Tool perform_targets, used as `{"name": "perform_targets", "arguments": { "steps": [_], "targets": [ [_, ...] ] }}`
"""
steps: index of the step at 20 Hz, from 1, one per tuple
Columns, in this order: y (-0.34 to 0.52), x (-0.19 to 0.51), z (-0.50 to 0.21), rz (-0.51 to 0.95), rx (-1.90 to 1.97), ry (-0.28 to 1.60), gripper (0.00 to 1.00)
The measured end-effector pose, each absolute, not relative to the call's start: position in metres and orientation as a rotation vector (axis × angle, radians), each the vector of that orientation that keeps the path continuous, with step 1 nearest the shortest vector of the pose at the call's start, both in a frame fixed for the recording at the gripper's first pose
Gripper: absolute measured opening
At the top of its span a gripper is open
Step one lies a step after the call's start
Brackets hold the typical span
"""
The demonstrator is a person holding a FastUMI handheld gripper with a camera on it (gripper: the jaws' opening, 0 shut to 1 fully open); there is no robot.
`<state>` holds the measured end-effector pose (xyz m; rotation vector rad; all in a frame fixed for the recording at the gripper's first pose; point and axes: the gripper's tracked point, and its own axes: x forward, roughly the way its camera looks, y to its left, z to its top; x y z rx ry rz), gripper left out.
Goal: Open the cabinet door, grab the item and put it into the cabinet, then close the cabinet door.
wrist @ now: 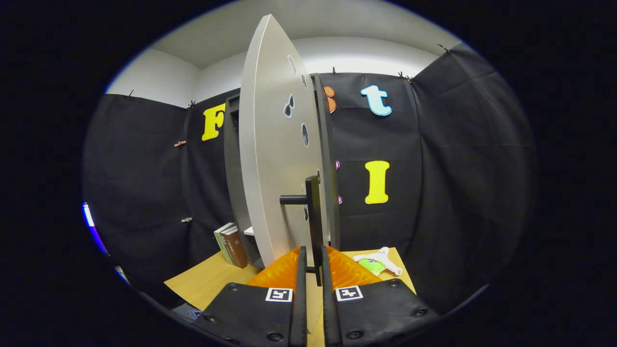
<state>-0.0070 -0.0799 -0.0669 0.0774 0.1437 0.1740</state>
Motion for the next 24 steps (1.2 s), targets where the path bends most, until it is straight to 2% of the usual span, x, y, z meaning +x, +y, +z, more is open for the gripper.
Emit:
{"name": "perform_targets", "arguments": {
  "steps": [5,9,11,13,16,18,24],
  "targets": [
    [-0.079,-0.020,-0.054,0.054,0.060,0.095,0.18],
    [-0.040,-0.016,-0.061,0.045,0.055,0.074,0.17],
    [-0.027,-0.013,-0.079,0.029,0.034,0.116,0.17],
    [-0.015,-0.013,-0.102,0.017,0.029,0.181,0.32],
    [0.004,-0.008,-0.131,0.004,0.060,0.276,0.35],
    [0.014,-0.007,-0.156,-0.010,0.075,0.357,0.42],
    [0.023,-0.016,-0.226,-0.008,0.070,0.592,0.42]
  ]
}}
